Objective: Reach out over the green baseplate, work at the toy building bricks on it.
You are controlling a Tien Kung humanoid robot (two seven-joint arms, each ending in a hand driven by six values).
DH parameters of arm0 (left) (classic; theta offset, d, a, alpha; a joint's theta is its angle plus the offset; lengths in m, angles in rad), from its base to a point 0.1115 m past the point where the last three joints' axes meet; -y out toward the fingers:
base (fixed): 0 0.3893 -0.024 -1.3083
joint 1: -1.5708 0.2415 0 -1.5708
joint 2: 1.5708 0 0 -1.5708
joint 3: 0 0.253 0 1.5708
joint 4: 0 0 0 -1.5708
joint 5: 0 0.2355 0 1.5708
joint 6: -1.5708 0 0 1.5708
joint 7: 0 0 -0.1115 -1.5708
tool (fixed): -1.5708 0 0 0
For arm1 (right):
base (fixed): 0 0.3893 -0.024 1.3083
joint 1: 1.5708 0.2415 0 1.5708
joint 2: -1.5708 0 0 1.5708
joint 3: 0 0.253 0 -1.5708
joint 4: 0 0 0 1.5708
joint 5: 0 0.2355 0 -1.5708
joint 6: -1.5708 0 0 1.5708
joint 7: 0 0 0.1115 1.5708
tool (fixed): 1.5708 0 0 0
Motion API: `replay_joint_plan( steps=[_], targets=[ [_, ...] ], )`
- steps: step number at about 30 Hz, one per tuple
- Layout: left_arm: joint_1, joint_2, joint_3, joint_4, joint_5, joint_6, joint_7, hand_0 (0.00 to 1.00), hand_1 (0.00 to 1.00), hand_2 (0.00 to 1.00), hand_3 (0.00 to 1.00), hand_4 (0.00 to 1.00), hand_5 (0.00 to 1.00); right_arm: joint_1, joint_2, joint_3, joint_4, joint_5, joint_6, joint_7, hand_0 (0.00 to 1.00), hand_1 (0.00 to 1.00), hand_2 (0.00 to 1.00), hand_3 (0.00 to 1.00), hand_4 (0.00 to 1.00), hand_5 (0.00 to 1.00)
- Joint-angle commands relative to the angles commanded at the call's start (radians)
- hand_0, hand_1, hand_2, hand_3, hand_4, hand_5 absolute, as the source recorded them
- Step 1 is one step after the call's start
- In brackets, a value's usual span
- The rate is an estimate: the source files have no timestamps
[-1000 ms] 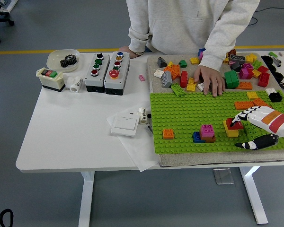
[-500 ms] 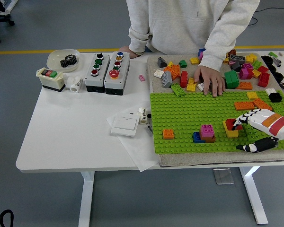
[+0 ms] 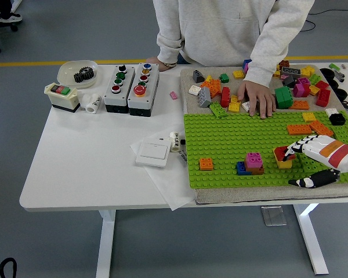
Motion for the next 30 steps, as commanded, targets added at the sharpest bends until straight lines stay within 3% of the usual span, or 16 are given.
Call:
replay_joint_plan(
  steps=[30],
  targets=[
    [-0.008, 0.001, 0.007, 0.001, -0.006, 0.004, -0.002, 0.722, 0.723, 0.695, 0.594, 0.655, 0.604, 0.007, 0.005, 0.002, -0.034, -0.005, -0.006, -0.007, 0.741, 0.694, 0.728, 0.649, 0.868, 0.583]
  ],
)
